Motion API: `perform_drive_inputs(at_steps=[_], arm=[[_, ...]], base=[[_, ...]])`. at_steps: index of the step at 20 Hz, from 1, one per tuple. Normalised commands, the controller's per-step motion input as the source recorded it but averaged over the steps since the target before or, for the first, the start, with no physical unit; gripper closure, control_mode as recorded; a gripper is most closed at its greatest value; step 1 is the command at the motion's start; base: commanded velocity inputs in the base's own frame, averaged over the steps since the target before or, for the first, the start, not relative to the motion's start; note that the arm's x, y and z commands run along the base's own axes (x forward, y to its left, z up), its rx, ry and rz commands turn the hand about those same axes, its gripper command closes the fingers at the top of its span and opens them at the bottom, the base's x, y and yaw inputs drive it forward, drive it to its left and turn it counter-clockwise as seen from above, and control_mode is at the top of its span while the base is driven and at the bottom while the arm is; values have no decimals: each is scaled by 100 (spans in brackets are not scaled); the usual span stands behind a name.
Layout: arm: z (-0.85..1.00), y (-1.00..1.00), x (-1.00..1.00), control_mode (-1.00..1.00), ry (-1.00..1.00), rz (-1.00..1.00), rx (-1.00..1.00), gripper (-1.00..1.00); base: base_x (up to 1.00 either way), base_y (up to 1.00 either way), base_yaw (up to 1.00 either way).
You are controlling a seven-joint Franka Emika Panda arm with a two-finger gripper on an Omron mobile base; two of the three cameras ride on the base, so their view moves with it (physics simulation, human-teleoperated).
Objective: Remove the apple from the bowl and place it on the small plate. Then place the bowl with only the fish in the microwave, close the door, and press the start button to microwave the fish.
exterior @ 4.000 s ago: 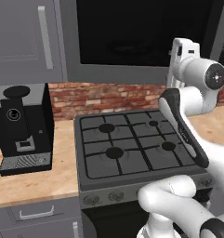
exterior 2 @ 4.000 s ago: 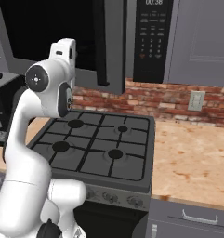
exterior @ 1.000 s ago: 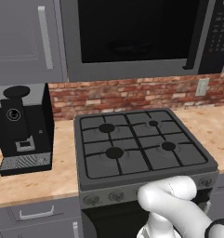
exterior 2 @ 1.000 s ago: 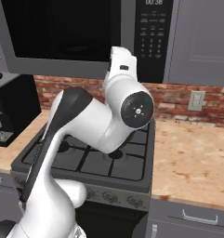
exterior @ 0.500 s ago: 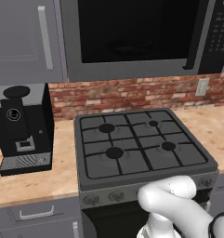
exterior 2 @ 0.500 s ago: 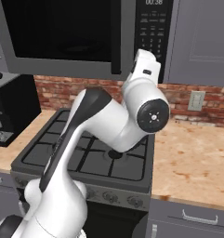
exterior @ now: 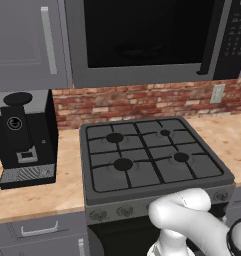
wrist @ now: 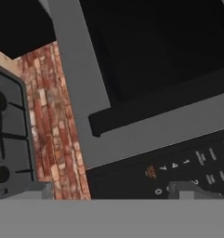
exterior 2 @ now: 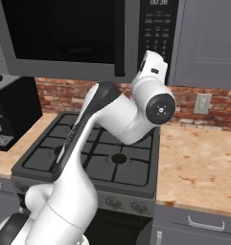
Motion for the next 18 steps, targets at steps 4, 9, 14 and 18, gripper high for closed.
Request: perform_drive_inputs(at_steps=[4, 9, 14, 18], arm=[[0, -26, 36, -100, 0, 0, 3, -100], [0, -18, 39, -100, 2, 0, 1, -100], [0, -4, 46, -100, 6, 0, 0, -100], [0, -11, 46, -100, 8, 0, 0, -100]], base=[[0, 0, 0], [0, 0, 0], [0, 0, 0], [0, 0, 0]])
